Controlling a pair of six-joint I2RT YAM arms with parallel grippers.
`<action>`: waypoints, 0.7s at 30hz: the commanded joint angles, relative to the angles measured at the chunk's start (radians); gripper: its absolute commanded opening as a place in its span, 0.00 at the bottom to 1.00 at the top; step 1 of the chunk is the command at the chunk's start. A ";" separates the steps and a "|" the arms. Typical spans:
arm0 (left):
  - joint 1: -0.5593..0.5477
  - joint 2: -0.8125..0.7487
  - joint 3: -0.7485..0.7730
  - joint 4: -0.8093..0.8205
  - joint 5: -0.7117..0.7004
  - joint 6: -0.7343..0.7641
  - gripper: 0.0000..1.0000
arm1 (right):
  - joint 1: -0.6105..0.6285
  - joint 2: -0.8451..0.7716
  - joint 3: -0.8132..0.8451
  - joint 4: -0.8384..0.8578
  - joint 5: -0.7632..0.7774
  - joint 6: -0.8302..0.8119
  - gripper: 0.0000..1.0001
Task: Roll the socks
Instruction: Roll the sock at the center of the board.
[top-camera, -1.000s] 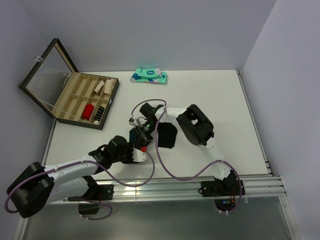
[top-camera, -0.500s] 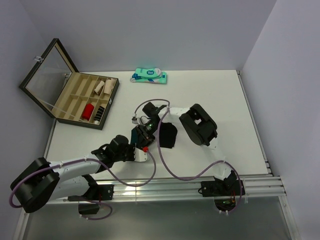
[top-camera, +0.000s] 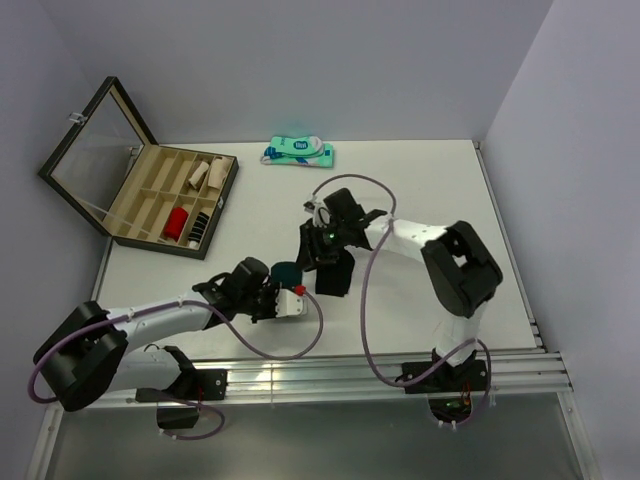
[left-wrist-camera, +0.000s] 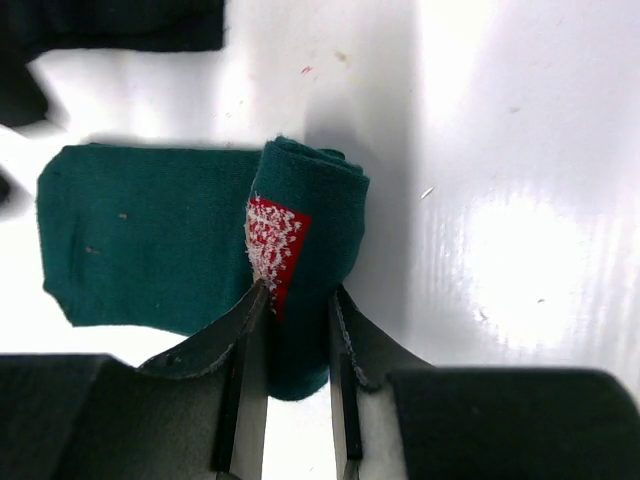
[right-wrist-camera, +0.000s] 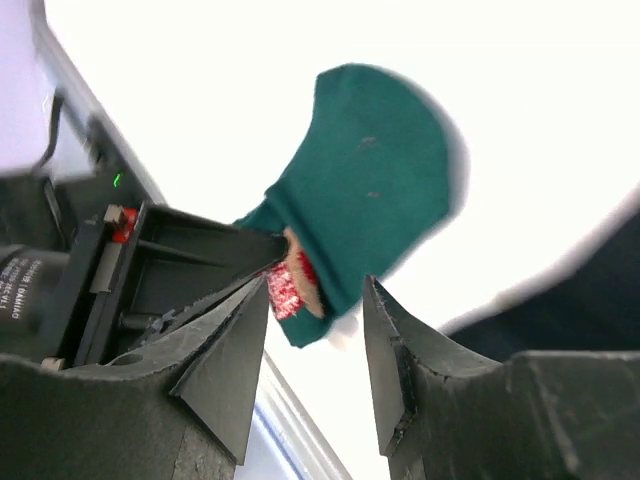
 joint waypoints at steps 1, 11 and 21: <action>-0.002 0.051 0.049 -0.179 0.118 -0.052 0.00 | -0.027 -0.181 -0.091 0.131 0.201 0.114 0.50; 0.133 0.203 0.258 -0.431 0.319 -0.010 0.00 | -0.083 -0.636 -0.425 0.275 0.522 0.171 0.52; 0.278 0.530 0.549 -0.859 0.492 0.176 0.00 | -0.029 -1.085 -0.813 0.501 0.617 0.048 0.51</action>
